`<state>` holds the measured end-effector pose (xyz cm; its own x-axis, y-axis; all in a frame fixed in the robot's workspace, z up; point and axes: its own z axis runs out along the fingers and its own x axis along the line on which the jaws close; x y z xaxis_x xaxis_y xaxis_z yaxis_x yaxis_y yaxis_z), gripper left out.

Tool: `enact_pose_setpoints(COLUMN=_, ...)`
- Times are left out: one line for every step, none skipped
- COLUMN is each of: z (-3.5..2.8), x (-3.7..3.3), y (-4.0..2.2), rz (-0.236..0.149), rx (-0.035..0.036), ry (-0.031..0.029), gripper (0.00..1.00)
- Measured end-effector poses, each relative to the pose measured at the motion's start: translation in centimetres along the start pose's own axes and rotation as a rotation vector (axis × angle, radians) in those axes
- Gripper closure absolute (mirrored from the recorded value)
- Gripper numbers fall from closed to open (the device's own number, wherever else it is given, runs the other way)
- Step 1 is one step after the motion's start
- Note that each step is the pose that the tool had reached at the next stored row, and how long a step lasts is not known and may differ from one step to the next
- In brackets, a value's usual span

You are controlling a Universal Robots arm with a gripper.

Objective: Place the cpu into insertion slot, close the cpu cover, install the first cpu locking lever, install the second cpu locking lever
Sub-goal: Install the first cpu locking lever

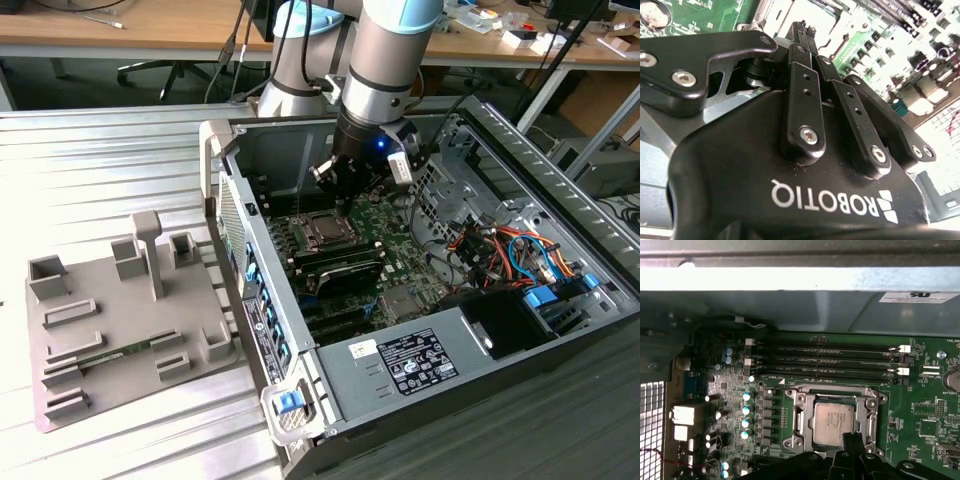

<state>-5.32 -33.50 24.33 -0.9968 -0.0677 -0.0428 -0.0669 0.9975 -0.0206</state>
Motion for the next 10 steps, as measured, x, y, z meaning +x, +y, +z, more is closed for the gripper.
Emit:
enact_pose_setpoints(z=0.00, x=0.00, y=0.00, rz=-0.002, rx=0.0023, ry=0.0001, gripper=0.89)
enact_pose_setpoints(z=0.00, x=0.00, y=0.01, rz=-0.003, rx=0.0038, ry=0.0003, gripper=0.89)
enact_pose_setpoints(z=0.00, x=0.00, y=0.01, rz=-0.003, rx=0.0039, ry=0.0003, gripper=0.89)
enact_pose_setpoints(z=0.00, x=0.00, y=0.01, rz=-0.003, rx=0.0041, ry=0.0002, gripper=0.89)
enact_pose_setpoints(z=0.00, x=0.00, y=0.01, rz=-0.003, rx=0.0040, ry=0.0002, gripper=0.89)
enact_pose_setpoints(z=0.00, x=0.00, y=0.01, rz=-0.003, rx=0.0040, ry=0.0002, gripper=0.89)
enact_pose_setpoints(z=0.00, x=-0.01, y=0.01, rz=-0.003, rx=0.0040, ry=0.0002, gripper=0.89)
enact_pose_setpoints(z=0.00, x=0.00, y=0.01, rz=-0.003, rx=0.0041, ry=0.0002, gripper=0.89)
enact_pose_setpoints(z=-0.01, x=-0.01, y=0.01, rz=-0.003, rx=0.0041, ry=0.0002, gripper=0.89)
enact_pose_setpoints(z=-0.05, x=-0.01, y=0.01, rz=-0.003, rx=0.0042, ry=0.0003, gripper=0.89)
